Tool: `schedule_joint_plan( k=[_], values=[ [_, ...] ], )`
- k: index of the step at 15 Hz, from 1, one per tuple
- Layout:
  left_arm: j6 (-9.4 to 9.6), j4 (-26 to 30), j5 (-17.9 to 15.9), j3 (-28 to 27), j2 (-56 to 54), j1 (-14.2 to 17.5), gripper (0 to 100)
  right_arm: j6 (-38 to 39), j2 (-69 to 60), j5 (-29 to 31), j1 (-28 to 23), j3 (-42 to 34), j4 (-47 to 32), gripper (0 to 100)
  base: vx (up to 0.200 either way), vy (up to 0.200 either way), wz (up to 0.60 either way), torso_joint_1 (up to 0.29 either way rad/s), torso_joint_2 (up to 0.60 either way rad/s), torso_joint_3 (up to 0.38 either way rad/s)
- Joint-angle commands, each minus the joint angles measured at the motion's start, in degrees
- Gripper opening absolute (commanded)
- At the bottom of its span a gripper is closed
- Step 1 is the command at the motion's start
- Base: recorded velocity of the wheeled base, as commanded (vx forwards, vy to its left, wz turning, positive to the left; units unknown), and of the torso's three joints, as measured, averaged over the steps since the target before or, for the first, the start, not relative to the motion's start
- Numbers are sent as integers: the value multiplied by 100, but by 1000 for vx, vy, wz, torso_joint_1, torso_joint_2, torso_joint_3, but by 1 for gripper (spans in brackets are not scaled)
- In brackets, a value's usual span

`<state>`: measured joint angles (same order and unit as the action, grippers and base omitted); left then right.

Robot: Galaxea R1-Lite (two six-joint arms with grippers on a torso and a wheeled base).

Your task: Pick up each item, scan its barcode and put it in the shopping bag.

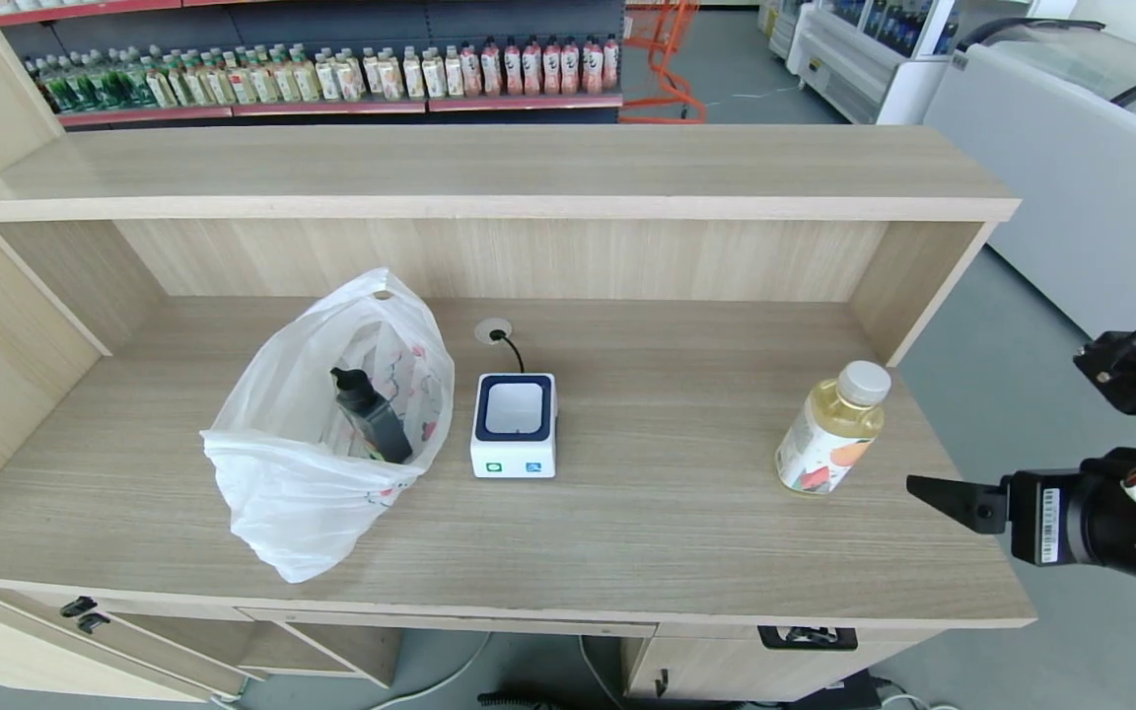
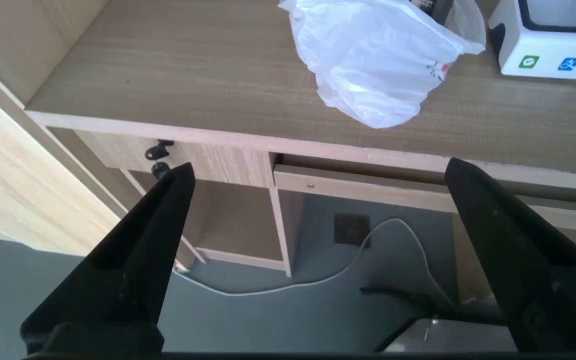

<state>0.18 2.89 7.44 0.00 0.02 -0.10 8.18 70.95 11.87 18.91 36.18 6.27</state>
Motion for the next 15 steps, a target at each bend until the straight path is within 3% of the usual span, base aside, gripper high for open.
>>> schedule_joint_plan(
  k=[1,4,7,9,15],
  values=[
    [-1,1,3,0,-2,10,100,8,279,210,-27,-50,50,100,0,0,0,0,0,0],
    [-1,1,3,0,6,10,100,-18,569,386,-168,-252,665,100,0,0,0,0,0,0],
    [-1,1,3,0,6,1,100,-36,1395,500,-212,-797,2423,100,0,0,0,0,0,0],
    [-1,1,3,0,-2,10,100,-27,1782,491,-186,-929,3109,100,0,0,0,0,0,0],
    [-1,1,3,0,-2,10,100,-27,2740,439,78,-955,4673,100,0,0,0,0,0,0]
  ],
)
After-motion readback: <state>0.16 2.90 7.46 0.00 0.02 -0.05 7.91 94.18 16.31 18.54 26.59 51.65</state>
